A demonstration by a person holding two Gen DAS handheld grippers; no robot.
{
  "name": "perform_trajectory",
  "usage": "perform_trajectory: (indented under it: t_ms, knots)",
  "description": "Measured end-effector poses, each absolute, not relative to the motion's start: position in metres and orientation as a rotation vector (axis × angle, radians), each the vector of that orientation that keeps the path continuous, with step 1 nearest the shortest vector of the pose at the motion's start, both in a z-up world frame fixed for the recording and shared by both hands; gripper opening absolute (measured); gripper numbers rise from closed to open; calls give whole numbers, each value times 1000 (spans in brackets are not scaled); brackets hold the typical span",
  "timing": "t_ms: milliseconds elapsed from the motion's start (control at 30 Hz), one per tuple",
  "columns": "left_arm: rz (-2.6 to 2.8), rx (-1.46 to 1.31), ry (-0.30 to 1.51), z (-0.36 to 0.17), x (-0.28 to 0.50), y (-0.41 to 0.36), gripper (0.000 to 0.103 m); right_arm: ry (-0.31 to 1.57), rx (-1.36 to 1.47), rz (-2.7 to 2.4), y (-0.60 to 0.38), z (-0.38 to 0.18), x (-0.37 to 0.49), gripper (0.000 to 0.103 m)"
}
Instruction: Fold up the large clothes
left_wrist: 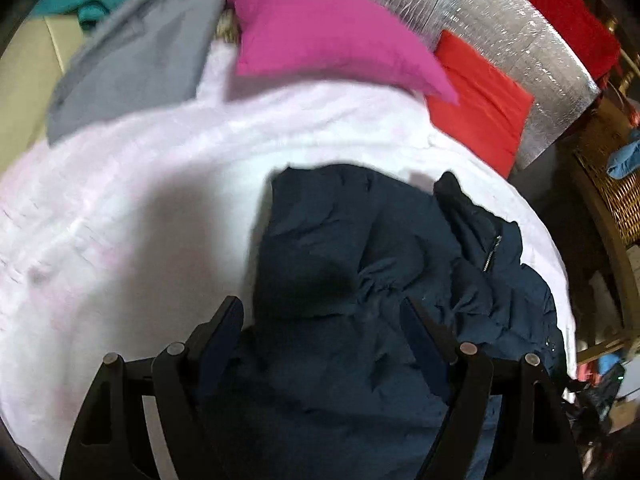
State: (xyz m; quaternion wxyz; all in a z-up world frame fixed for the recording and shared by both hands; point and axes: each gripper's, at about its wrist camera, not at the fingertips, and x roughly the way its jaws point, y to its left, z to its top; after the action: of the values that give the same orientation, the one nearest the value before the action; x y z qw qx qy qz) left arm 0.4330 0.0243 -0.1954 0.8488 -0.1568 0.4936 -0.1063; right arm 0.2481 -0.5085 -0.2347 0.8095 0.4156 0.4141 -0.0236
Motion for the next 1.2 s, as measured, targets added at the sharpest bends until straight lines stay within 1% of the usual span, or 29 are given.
perform_trajectory:
  t_ms: [33, 133, 167, 233, 267, 367, 433, 500, 533, 567, 600, 633, 700, 767, 833, 900, 967, 1000, 1033, 1067, 1100, 1133, 1167, 1200]
  knots:
    - [-225, -340, 1062, -201, 436, 24, 81, 901, 892, -50, -508, -238, 252, 59]
    - [-236, -388, 1082, -213, 443, 29, 80, 909, 876, -41, -502, -240, 259, 58]
    - [-247, -422, 1084, -216, 445, 32, 73, 907, 881, -32, -502, -240, 260, 58]
    - [-254, -470, 1096, -222, 448, 34, 63, 905, 891, -23, -500, -241, 262, 57]
    - [-237, -471, 1100, -225, 449, 34, 54, 907, 885, -24, -498, -243, 263, 57]
    - [-217, -454, 1091, -230, 448, 32, 43, 903, 871, -24, -495, -244, 264, 56]
    - [-211, -436, 1072, -227, 445, 31, 41, 898, 885, -21, -497, -245, 263, 56]
    - [-208, -431, 1073, -228, 445, 32, 41, 893, 902, -23, -497, -246, 262, 56]
    - [-201, -449, 1081, -230, 446, 35, 43, 890, 905, -27, -497, -245, 262, 57]
    - [-194, -462, 1090, -231, 446, 37, 51, 889, 907, -30, -498, -245, 261, 57]
    - [-179, -475, 1105, -233, 447, 40, 57, 888, 915, -34, -499, -245, 260, 57]
    - [-169, -480, 1113, -233, 448, 43, 68, 886, 921, -35, -499, -244, 260, 57]
    - [-177, -494, 1120, -236, 449, 45, 69, 878, 941, -37, -501, -244, 259, 57]
    - [-194, -479, 1129, -237, 449, 42, 72, 871, 965, -34, -503, -246, 259, 61]
    - [-203, -450, 1123, -238, 449, 38, 71, 863, 976, -31, -503, -246, 261, 65]
    - [-229, -456, 1117, -238, 449, 35, 71, 862, 961, -28, -500, -245, 263, 66]
    - [-269, -485, 1106, -240, 449, 34, 52, 863, 925, -17, -495, -243, 265, 68]
    - [-263, -484, 1102, -240, 449, 33, 51, 864, 900, -20, -491, -241, 267, 67]
    - [-258, -479, 1090, -240, 448, 32, 44, 868, 870, -24, -487, -240, 269, 64]
    - [-257, -470, 1081, -238, 446, 33, 35, 875, 836, -25, -482, -238, 272, 55]
    - [-251, -464, 1072, -236, 444, 32, 31, 875, 811, -26, -479, -235, 274, 50]
    - [-247, -462, 1062, -234, 442, 31, 25, 872, 788, -30, -476, -233, 275, 47]
    - [-245, -453, 1048, -232, 443, 28, 22, 866, 755, -37, -472, -229, 276, 43]
    - [-245, -444, 1037, -229, 442, 27, 20, 857, 715, -43, -468, -224, 277, 40]
